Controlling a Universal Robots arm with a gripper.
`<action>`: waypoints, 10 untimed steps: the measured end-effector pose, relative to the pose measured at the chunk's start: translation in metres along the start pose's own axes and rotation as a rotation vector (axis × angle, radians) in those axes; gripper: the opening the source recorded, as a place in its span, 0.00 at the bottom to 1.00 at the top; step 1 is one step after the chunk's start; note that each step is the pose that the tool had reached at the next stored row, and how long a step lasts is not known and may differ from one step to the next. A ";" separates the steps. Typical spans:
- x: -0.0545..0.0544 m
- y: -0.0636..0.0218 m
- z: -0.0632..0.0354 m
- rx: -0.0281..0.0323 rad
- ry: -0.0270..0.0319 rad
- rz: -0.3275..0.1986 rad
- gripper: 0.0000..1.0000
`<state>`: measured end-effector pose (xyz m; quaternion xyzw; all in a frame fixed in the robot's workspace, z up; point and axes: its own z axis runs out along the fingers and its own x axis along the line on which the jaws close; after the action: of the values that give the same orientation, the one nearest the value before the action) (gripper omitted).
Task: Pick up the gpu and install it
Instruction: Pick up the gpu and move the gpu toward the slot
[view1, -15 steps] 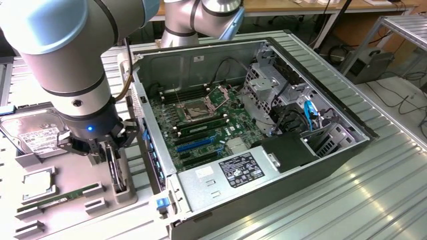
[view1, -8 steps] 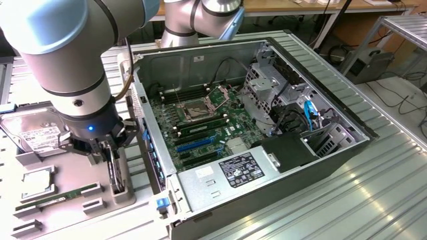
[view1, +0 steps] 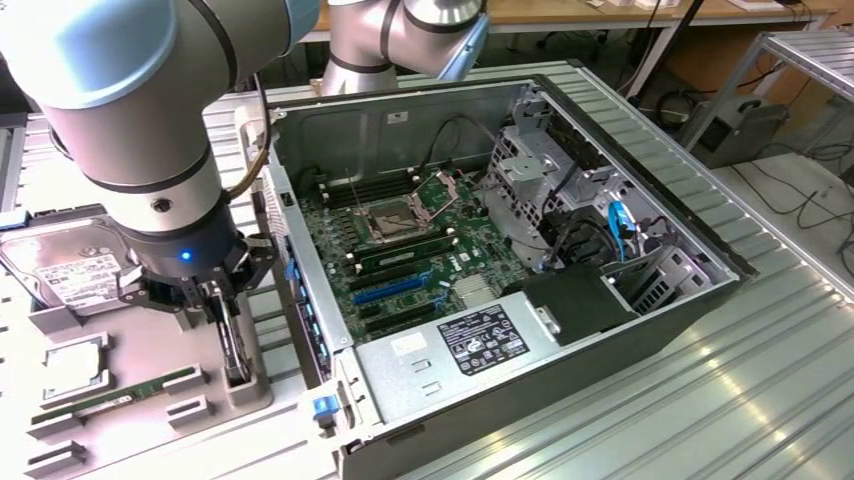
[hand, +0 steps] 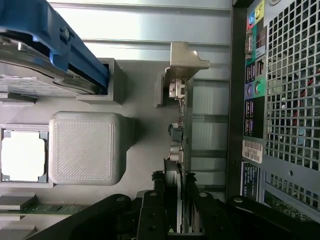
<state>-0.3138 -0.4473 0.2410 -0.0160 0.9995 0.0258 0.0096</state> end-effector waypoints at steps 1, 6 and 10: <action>0.000 0.0000 0.0000 0.0000 0.0000 0.000 0.26; 0.000 0.0009 -0.0167 0.0000 0.0000 0.000 0.26; -0.001 0.0021 -0.0408 0.0000 -0.0001 0.000 0.26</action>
<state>-0.3138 -0.4473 0.2818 -0.0160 0.9995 0.0258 0.0096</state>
